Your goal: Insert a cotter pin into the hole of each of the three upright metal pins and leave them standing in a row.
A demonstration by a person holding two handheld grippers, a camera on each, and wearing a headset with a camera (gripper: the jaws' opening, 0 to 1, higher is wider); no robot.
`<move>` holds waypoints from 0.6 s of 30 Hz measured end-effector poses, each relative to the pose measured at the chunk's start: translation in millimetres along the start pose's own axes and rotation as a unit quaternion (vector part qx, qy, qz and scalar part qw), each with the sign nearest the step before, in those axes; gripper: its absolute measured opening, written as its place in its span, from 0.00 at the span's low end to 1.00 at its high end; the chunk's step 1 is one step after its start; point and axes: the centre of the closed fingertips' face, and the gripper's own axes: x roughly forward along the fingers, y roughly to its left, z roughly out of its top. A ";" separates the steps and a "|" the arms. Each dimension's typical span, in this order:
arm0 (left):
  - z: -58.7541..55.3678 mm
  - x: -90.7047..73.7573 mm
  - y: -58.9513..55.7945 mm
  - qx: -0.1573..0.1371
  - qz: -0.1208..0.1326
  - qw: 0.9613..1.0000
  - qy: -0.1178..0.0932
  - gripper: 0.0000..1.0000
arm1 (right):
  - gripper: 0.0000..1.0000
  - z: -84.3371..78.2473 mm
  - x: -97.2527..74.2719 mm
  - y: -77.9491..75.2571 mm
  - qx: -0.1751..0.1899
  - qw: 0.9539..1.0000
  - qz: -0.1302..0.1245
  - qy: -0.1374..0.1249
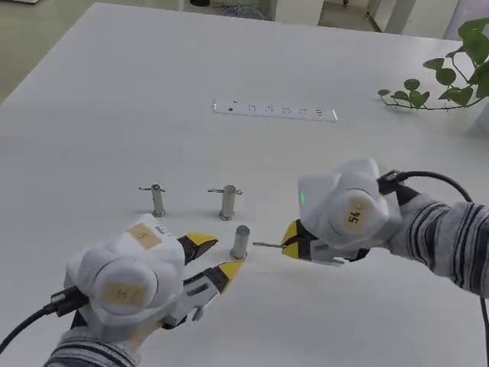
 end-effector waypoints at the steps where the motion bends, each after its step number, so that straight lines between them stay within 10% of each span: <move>1: -1.2 2.9 2.1 -0.002 0.005 1.000 0.001 0.23 | 0.00 -0.8 0.9 -1.0 0.002 1.000 0.000 0.002; 18: -21.9 41.4 12.8 -0.043 0.032 0.998 0.036 0.18 | 0.00 -4.4 14.3 -16.7 0.002 1.000 0.001 0.016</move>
